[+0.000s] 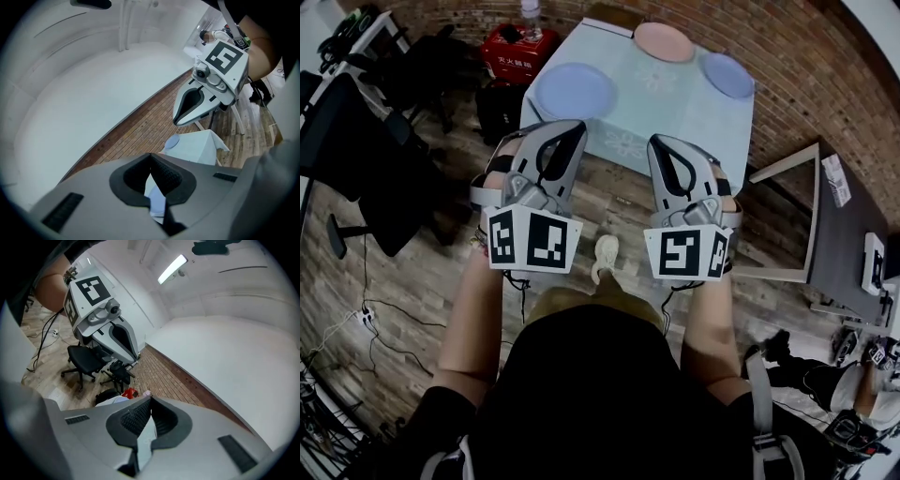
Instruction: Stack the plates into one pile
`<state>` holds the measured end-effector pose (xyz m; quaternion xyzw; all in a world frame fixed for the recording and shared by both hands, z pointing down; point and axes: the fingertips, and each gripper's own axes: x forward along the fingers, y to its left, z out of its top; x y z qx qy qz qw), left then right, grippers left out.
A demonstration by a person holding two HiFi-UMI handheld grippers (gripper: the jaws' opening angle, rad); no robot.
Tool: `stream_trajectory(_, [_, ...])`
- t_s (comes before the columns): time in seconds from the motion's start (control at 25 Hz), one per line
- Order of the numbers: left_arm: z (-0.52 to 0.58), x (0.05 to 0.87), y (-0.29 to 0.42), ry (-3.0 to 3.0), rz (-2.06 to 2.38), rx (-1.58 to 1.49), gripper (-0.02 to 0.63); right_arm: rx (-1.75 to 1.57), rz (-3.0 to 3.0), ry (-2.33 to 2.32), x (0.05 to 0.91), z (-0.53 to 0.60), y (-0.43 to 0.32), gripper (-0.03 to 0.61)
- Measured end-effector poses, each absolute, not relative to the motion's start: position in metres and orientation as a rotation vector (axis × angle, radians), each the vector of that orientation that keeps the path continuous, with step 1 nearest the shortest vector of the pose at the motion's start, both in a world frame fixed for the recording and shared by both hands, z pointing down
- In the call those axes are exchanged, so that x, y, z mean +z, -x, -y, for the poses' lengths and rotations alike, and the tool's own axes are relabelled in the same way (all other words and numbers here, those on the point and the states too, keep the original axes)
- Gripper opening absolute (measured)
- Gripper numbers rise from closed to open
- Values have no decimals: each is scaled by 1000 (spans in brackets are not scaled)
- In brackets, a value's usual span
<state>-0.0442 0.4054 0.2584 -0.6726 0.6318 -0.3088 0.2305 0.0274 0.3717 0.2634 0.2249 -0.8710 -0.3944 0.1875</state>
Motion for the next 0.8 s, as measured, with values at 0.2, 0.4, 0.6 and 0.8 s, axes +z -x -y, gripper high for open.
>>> stream_trajectory(0.2, [-360, 266, 53, 1841, -1763, -896, 23, -1105, 2458, -590, 271, -322, -20, 35])
stream_trajectory(0.4, [-317, 268, 62, 1833, -1789, -925, 23, -1095, 2485, -544, 274, -278, -6, 35])
stream_trajectory(0.6, [-276, 275, 71, 1815, -1830, -947, 23, -1062, 2533, -506, 280, -240, 0, 35])
stream_trajectory(0.8, [-236, 283, 77, 1800, -1851, -976, 23, -1063, 2555, -443, 287, -204, 12, 35])
